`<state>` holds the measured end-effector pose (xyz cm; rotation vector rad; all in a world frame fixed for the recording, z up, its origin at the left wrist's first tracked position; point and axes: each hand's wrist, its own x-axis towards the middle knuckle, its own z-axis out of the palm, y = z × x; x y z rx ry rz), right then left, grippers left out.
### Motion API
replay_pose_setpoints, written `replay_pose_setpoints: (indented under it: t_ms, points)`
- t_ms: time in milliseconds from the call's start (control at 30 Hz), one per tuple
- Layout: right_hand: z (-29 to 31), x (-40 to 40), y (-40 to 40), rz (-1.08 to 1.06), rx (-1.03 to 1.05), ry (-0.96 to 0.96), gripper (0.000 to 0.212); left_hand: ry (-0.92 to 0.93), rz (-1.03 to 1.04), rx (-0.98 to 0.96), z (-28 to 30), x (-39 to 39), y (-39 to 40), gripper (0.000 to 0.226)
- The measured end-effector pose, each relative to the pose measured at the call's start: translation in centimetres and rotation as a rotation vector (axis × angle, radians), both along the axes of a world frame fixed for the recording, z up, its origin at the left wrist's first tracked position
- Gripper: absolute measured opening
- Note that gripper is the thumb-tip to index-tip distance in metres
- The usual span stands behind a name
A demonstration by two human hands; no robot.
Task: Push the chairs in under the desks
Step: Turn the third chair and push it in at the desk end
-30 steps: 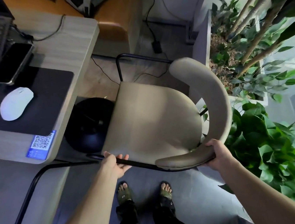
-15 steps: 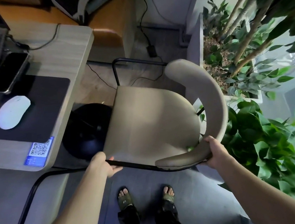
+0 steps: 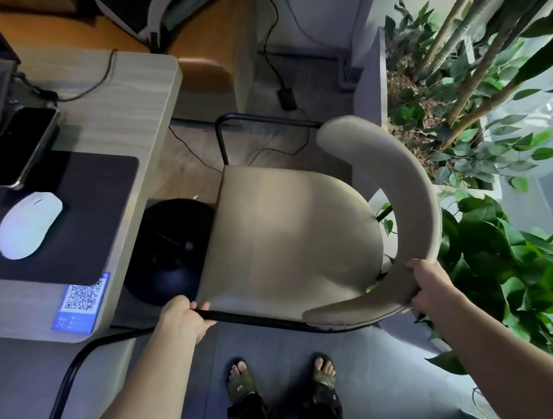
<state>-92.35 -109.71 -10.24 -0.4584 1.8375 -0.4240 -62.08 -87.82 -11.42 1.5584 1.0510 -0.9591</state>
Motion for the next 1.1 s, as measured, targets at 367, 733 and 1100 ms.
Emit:
replay_pose_setpoints:
  t_ms: [367, 733, 1100]
  points:
    - [0.0, 5.5, 0.5, 0.121, -0.069, -0.068, 0.042, -0.038, 0.065, -0.057, 0.1, 4.8, 1.5, 0.040]
    - [0.1, 7.8, 0.8, 0.115, 0.042, -0.029, 0.047, -0.095, 0.051, -0.070, -0.3, 4.4, 2.1, 0.033]
    - [1.0, 8.9, -1.3, 0.127, 0.022, 0.001, 0.045, -0.127, -0.047, -0.094, -0.5, 5.1, 0.4, 0.037]
